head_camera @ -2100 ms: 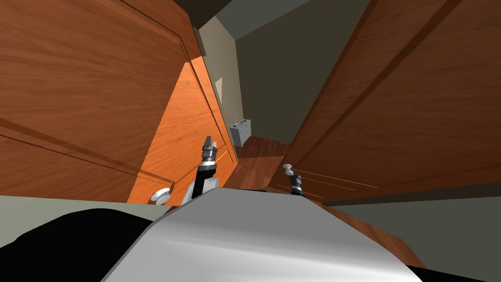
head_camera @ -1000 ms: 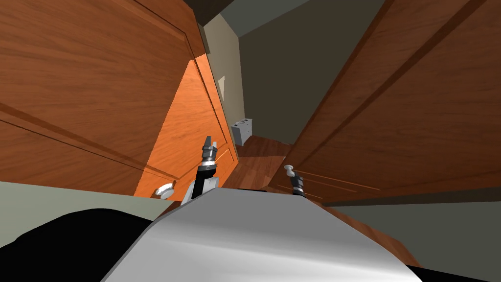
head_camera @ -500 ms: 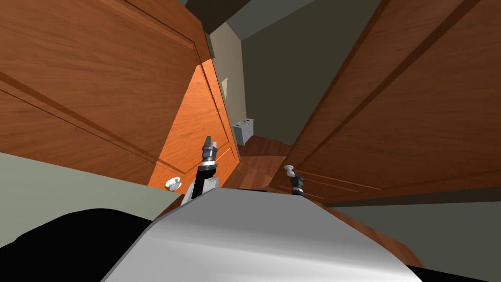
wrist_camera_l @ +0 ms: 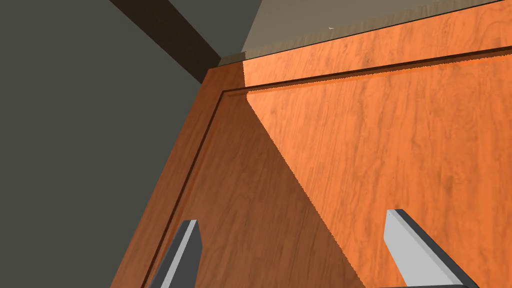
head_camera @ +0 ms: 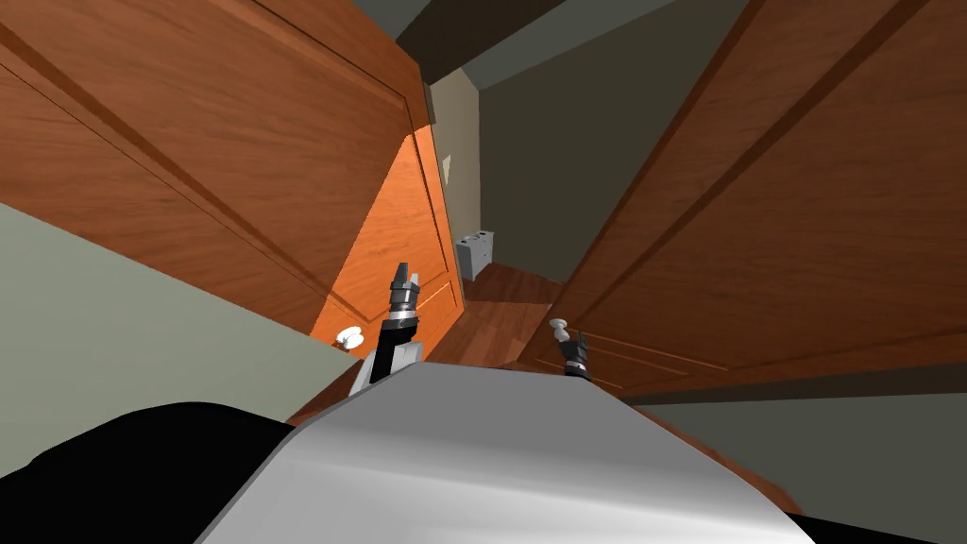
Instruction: Pull the door open
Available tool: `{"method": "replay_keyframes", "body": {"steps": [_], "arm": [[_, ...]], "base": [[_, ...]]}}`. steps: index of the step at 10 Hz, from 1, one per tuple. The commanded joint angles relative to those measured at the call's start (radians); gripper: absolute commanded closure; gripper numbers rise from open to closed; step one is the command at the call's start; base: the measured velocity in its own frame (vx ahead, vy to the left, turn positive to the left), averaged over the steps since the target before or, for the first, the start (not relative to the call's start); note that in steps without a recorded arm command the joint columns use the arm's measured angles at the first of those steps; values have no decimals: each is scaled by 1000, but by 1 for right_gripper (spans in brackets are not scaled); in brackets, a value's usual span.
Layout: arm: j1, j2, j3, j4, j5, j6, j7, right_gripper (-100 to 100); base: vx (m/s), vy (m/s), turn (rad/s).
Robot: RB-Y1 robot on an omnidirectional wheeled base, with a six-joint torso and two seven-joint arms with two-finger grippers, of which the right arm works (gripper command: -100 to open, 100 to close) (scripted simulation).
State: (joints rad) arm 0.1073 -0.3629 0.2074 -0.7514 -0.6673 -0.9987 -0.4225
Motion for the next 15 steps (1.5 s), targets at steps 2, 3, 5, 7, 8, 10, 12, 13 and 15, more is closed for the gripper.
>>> {"method": "replay_keyframes", "body": {"steps": [2,3,5,7,8,10,12,13,15], "arm": [[5,9,20,-30,-30,5,-59,-100],[6,11,27,-39,-45,7,-84,-100],[10,14,40,-57,-77,12,-140,-100],[13,17,55,-77,-111,17,-197,-100],[15,19,63,-87,-129,20,-226,-100],[17,21,71,-98,-148,23,-264,-100],[20,25,87,-119,-185,28,-326,-100],[22,27,95,-130,-204,31,-354,-100],[24,29,103,-141,-222,34,-393,-100]], "base": [[-84,4,63],[-84,12,86],[-99,0,90],[-102,-20,80],[-91,-34,106],[-81,-22,68],[-58,-21,79],[-101,-27,107],[-69,-3,37]]}}
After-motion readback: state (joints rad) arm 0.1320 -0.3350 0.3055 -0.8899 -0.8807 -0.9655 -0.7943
